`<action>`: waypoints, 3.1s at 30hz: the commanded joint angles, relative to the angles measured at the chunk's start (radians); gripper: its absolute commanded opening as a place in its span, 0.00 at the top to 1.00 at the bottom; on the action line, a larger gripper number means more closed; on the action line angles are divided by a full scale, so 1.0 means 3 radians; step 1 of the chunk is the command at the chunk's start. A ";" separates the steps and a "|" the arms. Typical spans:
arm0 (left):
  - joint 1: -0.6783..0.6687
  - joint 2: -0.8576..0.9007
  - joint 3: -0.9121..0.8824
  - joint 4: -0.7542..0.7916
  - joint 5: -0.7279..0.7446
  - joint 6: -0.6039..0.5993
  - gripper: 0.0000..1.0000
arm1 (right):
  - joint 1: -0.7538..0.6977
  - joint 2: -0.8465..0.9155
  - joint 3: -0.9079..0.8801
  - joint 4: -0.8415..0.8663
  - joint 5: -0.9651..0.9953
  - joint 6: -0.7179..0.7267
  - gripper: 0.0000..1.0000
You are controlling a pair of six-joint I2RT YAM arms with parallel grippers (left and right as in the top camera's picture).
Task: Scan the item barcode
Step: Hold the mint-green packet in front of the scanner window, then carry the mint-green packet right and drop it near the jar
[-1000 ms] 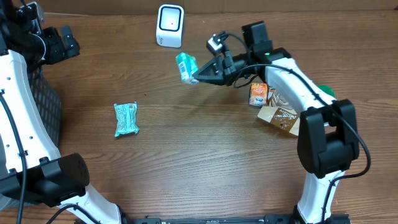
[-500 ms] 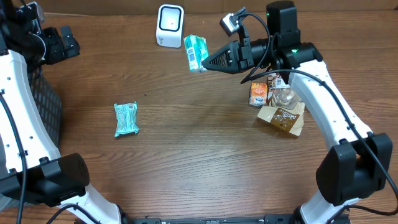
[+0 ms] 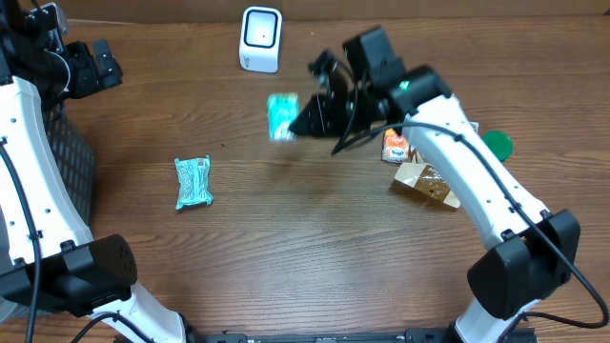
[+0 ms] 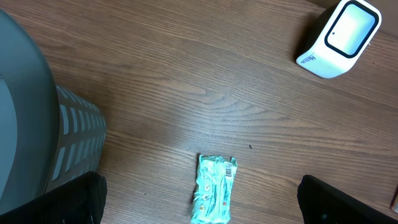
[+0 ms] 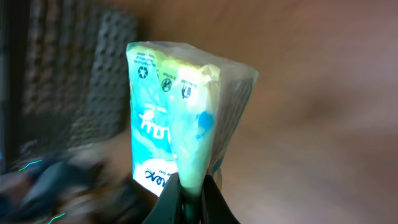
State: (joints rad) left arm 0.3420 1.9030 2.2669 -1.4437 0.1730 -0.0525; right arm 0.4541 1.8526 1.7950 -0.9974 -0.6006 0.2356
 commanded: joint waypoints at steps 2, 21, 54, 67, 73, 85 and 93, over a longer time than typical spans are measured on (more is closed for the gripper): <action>-0.0010 0.0001 0.0020 0.0013 0.0036 -0.0024 0.00 | 0.0156 0.0150 0.0853 -0.0037 0.1722 -0.0593 0.96; -0.0010 0.0001 0.0020 0.0013 0.0036 -0.0023 0.00 | 0.0451 0.1773 0.1061 0.3268 0.3318 -0.3644 0.96; -0.0010 0.0001 0.0020 0.0013 0.0036 -0.0023 0.00 | 0.0534 0.1818 0.1055 0.3268 0.3164 -0.3091 0.96; -0.0010 0.0001 0.0020 0.0013 0.0036 -0.0023 0.00 | 0.0398 0.0429 0.1055 0.0366 0.1877 -0.0291 0.96; -0.0010 0.0001 0.0020 0.0013 0.0036 -0.0023 0.00 | 0.0244 0.0401 0.0955 -0.0768 0.1572 -0.0249 0.96; -0.0010 0.0001 0.0020 0.0013 0.0036 -0.0023 0.00 | -0.0200 0.0415 -0.0514 -0.0337 0.1545 -0.0170 0.96; -0.0010 0.0001 0.0020 0.0013 0.0036 -0.0023 0.01 | -0.0693 0.0415 -0.1074 -0.0135 0.1545 -0.0163 0.84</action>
State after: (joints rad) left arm 0.3420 1.9030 2.2669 -1.4437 0.1730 -0.0525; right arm 0.2962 1.9743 1.5028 -1.0454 -0.1272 0.1780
